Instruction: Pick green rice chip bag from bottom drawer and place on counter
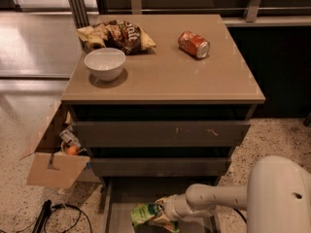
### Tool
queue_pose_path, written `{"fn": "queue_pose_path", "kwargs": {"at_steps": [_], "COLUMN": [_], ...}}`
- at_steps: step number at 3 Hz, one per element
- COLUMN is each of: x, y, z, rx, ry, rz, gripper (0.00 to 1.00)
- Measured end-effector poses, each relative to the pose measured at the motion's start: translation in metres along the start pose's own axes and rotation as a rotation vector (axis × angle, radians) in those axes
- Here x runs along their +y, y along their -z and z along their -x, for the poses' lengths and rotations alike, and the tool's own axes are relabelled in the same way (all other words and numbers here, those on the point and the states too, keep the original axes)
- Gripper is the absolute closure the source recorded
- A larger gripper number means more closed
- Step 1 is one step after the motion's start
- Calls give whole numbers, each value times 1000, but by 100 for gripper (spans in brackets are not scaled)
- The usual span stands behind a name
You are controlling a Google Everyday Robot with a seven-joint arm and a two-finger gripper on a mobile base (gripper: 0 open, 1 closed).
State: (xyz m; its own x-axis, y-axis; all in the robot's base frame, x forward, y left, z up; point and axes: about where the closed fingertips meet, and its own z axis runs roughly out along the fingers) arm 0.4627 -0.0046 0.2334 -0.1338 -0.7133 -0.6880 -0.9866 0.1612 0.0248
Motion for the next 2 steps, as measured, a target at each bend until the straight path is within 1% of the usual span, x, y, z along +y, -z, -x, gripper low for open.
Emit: {"fn": "queue_pose_path", "kwargs": {"at_steps": [1,2], "x": [-5,-10], "y": [37,90], "z": [18,35], "rx": [-3,-28], "ry": [25,52], "rz": [-20,-47], "gripper": [100,100]}}
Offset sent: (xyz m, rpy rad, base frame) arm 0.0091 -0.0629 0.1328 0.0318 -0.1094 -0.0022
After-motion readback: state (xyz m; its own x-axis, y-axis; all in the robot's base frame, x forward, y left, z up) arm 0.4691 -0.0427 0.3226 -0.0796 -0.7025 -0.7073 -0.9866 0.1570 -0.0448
